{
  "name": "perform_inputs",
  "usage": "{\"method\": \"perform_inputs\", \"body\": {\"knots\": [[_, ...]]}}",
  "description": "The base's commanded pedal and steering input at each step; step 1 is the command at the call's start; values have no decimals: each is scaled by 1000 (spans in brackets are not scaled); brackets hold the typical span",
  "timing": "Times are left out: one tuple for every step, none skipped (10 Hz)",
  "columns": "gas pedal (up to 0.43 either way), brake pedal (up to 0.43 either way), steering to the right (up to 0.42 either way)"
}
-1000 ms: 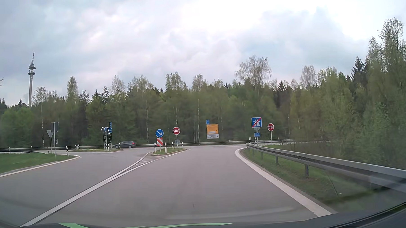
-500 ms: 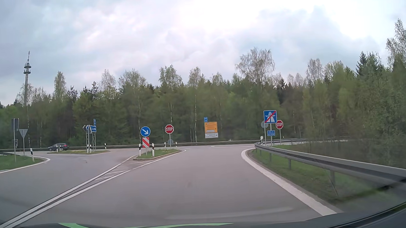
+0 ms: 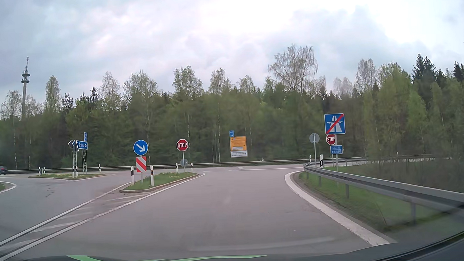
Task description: Follow the waypoints while adhering to traffic rules and regulations
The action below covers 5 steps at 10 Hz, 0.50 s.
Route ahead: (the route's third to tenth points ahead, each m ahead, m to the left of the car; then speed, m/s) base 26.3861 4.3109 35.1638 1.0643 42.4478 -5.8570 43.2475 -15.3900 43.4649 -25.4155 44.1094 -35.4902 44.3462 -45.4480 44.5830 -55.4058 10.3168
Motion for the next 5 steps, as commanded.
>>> {"method": "perform_inputs", "body": {"knots": [[0, 116, 17], [0, 116, 20], [0, 116, 24], [0, 116, 27], [0, 122, 30]]}}
